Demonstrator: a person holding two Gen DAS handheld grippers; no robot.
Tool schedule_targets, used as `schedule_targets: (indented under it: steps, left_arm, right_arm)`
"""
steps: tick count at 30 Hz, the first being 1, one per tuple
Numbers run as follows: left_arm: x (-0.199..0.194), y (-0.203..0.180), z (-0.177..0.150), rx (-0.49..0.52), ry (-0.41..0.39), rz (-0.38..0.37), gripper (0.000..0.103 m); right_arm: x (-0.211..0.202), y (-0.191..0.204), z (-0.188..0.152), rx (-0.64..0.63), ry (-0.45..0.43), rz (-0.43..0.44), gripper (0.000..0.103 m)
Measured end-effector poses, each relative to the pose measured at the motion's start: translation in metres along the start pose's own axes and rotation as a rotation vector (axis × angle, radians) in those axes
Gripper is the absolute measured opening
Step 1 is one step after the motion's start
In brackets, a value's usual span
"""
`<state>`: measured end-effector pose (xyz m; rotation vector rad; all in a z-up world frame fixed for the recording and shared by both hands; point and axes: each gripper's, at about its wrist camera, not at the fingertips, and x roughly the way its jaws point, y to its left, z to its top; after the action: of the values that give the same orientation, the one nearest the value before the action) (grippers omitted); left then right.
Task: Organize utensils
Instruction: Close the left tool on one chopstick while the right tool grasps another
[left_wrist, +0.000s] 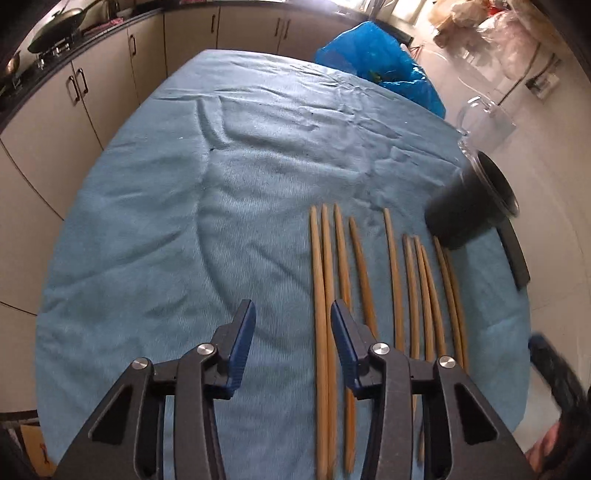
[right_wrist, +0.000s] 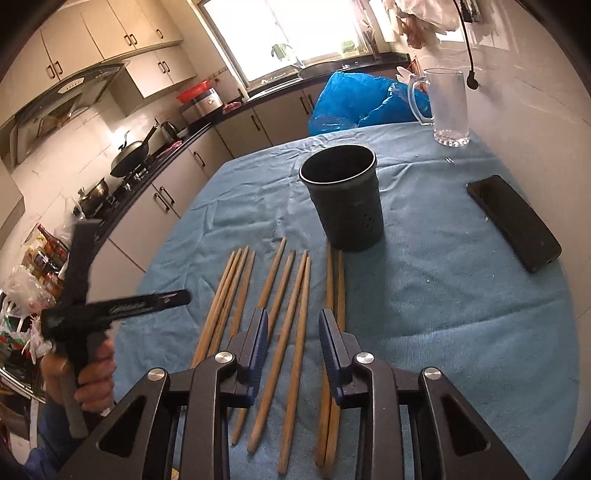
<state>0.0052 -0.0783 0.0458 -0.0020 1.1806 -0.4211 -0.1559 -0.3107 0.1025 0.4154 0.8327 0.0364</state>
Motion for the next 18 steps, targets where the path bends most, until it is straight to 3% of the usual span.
schedule_targets:
  steps: [3,9,13,18]
  left_arm:
    - [0.02,-0.004,0.018,-0.005,0.038,0.004,0.029]
    - [0.048,-0.008,0.034,-0.003,0.088,0.015,0.027]
    - [0.05,-0.013,0.038,0.021,0.064,0.057,0.019]
    - [0.045,-0.004,0.034,0.021,0.054,0.072,0.017]
  right_arm:
    - [0.001,-0.001,0.001,0.005,0.004,-0.011,0.031]
    - [0.001,-0.004,0.005,0.002,0.008,-0.026,0.031]
    - [0.005,-0.003,0.008,-0.008,0.017,-0.031,0.031]
    - [0.013,0.006,0.018,-0.025,0.028,-0.021,0.031]
